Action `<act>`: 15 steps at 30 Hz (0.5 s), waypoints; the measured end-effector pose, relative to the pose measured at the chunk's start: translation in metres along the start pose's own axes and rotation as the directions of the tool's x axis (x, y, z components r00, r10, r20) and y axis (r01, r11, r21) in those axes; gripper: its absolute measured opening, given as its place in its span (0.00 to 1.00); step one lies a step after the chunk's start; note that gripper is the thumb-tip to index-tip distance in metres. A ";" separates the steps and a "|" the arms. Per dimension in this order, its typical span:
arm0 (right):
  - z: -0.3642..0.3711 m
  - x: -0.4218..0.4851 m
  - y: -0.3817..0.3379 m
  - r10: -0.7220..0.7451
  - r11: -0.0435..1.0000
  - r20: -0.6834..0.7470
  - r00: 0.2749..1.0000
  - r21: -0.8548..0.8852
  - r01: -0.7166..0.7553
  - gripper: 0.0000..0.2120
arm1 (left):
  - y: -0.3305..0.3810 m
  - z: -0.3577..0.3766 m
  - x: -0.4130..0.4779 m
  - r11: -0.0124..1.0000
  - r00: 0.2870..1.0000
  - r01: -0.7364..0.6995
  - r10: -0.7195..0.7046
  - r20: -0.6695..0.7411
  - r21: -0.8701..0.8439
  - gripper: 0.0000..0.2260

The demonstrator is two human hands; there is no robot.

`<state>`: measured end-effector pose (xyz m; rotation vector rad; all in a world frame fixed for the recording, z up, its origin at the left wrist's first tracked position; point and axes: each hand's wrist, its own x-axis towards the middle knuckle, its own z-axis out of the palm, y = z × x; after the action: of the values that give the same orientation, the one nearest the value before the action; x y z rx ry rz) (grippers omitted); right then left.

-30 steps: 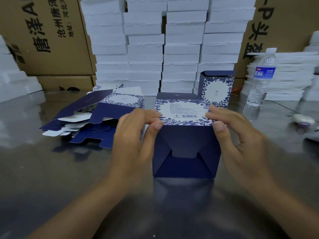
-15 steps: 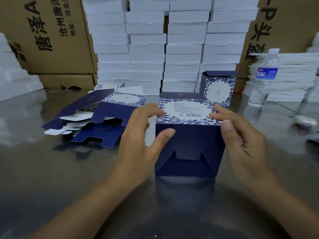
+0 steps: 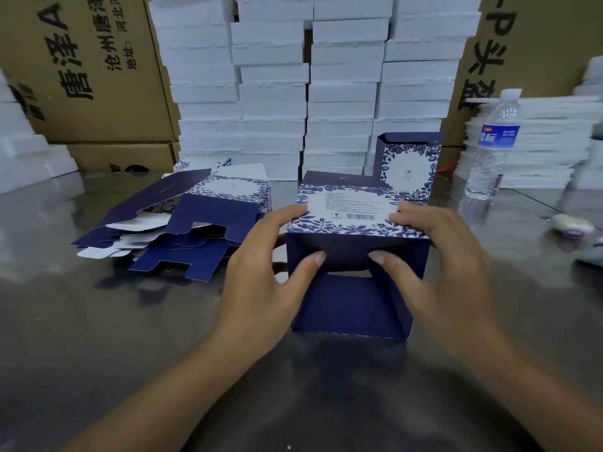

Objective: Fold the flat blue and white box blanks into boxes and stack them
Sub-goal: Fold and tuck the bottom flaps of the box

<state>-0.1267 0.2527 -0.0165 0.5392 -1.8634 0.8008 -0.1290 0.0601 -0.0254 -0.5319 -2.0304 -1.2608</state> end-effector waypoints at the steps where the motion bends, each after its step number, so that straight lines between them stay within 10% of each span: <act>1: -0.001 0.000 0.000 0.005 1.000 0.002 1.000 0.003 -0.005 0.15 | 0.000 0.000 0.000 1.000 1.000 0.000 0.000 -0.004 0.003 0.21; 10: -0.002 -0.001 -0.002 0.180 0.964 0.064 0.982 0.186 -0.189 0.13 | 0.003 -0.002 0.000 0.994 0.994 0.066 -0.058 0.095 -0.086 0.23; 15: 0.005 0.001 0.003 0.460 0.760 0.081 0.884 0.479 -0.440 0.09 | 0.000 -0.001 0.001 0.981 0.986 0.162 -0.156 0.064 -0.108 0.23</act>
<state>-0.1324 0.2512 -0.0179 0.3678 -1.7697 1.6252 -0.1297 0.0595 -0.0241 -0.4684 -2.0903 -1.4777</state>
